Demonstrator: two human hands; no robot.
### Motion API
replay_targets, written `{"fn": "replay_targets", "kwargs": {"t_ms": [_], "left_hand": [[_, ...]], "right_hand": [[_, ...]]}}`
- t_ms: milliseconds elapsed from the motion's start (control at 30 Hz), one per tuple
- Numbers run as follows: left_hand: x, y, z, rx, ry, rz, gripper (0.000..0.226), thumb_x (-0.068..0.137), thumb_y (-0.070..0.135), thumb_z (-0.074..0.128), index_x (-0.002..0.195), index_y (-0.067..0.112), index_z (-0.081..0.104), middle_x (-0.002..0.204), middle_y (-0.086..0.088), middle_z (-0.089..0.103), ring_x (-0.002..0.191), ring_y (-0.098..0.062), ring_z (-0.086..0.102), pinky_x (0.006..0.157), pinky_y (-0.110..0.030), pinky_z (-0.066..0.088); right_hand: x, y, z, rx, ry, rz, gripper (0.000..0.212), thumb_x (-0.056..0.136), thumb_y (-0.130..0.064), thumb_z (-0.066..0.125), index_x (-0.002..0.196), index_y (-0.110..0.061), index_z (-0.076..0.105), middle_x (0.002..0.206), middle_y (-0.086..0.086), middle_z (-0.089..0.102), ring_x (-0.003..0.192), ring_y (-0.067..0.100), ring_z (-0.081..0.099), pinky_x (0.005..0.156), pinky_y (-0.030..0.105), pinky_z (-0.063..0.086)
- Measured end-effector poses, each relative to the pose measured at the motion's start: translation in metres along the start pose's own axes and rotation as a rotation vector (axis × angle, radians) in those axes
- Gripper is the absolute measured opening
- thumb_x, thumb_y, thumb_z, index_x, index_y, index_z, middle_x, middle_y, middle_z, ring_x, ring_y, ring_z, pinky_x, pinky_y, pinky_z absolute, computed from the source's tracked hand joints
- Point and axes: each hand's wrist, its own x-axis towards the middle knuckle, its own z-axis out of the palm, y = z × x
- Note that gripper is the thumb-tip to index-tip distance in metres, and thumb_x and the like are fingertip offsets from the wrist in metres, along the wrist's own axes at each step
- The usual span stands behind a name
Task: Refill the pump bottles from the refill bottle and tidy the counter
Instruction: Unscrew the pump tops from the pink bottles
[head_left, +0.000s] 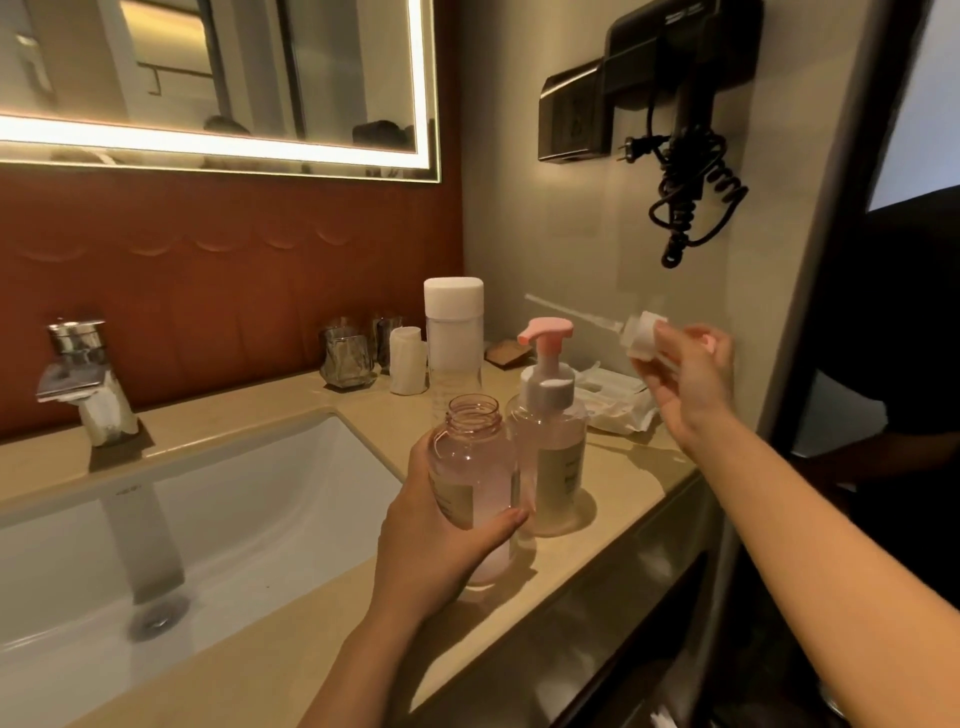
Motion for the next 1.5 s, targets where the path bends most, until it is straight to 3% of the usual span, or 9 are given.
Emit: {"fn": "replay_targets", "kwargs": {"t_ms": [267, 433, 600, 733, 867, 967, 1133, 1267, 1500], "left_hand": [[0.005, 0.001, -0.001, -0.005, -0.009, -0.004, 0.088, 0.044, 0.069, 0.075, 0.110, 0.064, 0.017, 0.111, 0.034, 0.035, 0.107, 0.001, 0.038, 0.088, -0.021, 0.038], [0.003, 0.003, 0.000, -0.026, -0.014, -0.015, 0.091, 0.042, 0.066, 0.070, 0.115, 0.057, 0.015, 0.115, 0.028, 0.036, 0.107, 0.001, 0.037, 0.087, -0.021, 0.036], [0.002, 0.002, 0.000, -0.027, -0.003, 0.005, 0.103, 0.048, 0.060, 0.077, 0.124, 0.059, 0.007, 0.141, 0.021, 0.038, 0.117, -0.003, 0.040, 0.090, -0.023, 0.035], [0.003, 0.002, -0.002, -0.078, -0.003, 0.004, 0.126, 0.044, 0.056, 0.079, 0.139, 0.055, -0.005, 0.146, 0.023, 0.026, 0.132, -0.010, 0.033, 0.102, -0.033, 0.035], [0.005, -0.003, -0.003, -0.105, -0.054, 0.022, 0.133, 0.041, 0.055, 0.080, 0.139, 0.055, -0.010, 0.123, 0.043, 0.014, 0.118, 0.005, 0.024, 0.099, -0.025, 0.028], [0.005, -0.010, -0.003, -0.085, -0.094, 0.055, 0.138, 0.042, 0.056, 0.087, 0.138, 0.057, -0.013, 0.116, 0.055, 0.003, 0.123, 0.008, 0.018, 0.101, -0.024, 0.023], [0.002, -0.009, -0.007, 0.041, 0.037, 0.107, 0.127, 0.044, 0.054, 0.074, 0.136, 0.060, -0.013, 0.121, 0.026, 0.022, 0.118, 0.000, 0.033, 0.102, -0.030, 0.032], [-0.002, -0.010, -0.009, 0.104, 0.184, 0.233, 0.118, 0.047, 0.049, 0.077, 0.137, 0.056, 0.001, 0.108, 0.014, 0.033, 0.093, 0.000, 0.043, 0.076, -0.010, 0.040], [-0.002, -0.016, -0.004, 0.132, 0.192, 0.172, 0.076, 0.063, 0.025, 0.085, 0.112, 0.034, 0.028, 0.085, 0.017, 0.047, 0.074, -0.004, 0.054, 0.063, -0.009, 0.047]], "right_hand": [[-0.001, 0.059, -0.024, -0.794, -0.177, -0.138, 0.045, 0.079, -0.017, 0.073, 0.109, -0.010, 0.041, 0.111, 0.006, 0.053, 0.085, 0.010, 0.054, 0.063, 0.018, 0.046], [0.005, 0.073, -0.014, -0.956, -0.200, -0.173, 0.039, 0.072, -0.023, 0.077, 0.092, -0.013, 0.046, 0.103, 0.003, 0.058, 0.091, 0.021, 0.056, 0.074, 0.034, 0.050], [0.012, 0.086, -0.011, -1.000, -0.137, -0.171, 0.026, 0.078, -0.015, 0.071, 0.090, -0.012, 0.048, 0.092, 0.004, 0.056, 0.084, 0.021, 0.053, 0.062, 0.025, 0.043], [0.012, 0.082, -0.014, -0.951, -0.164, -0.132, 0.042, 0.075, -0.011, 0.077, 0.110, -0.014, 0.054, 0.111, 0.001, 0.057, 0.100, 0.019, 0.055, 0.075, 0.034, 0.053], [0.015, 0.059, -0.010, -0.894, -0.232, -0.207, 0.041, 0.081, -0.017, 0.072, 0.118, -0.015, 0.056, 0.116, -0.004, 0.056, 0.106, 0.013, 0.054, 0.069, 0.024, 0.050], [0.014, 0.032, -0.004, -0.813, -0.234, -0.269, 0.028, 0.087, -0.025, 0.065, 0.114, -0.017, 0.059, 0.113, -0.002, 0.061, 0.107, 0.015, 0.057, 0.086, 0.025, 0.046], [-0.006, -0.003, 0.006, -0.654, -0.391, -0.221, 0.037, 0.089, -0.045, 0.055, 0.113, -0.017, 0.060, 0.112, -0.001, 0.066, 0.105, 0.015, 0.061, 0.097, 0.038, 0.046], [-0.031, 0.002, 0.021, -0.819, -0.668, -0.123, 0.063, 0.076, -0.060, 0.062, 0.128, -0.026, 0.050, 0.126, -0.009, 0.056, 0.114, 0.010, 0.053, 0.091, 0.028, 0.044], [-0.048, 0.023, 0.022, -0.887, -0.496, -0.381, 0.037, 0.073, -0.039, 0.075, 0.103, -0.025, 0.060, 0.103, -0.010, 0.065, 0.097, 0.011, 0.061, 0.089, 0.041, 0.052]]}}
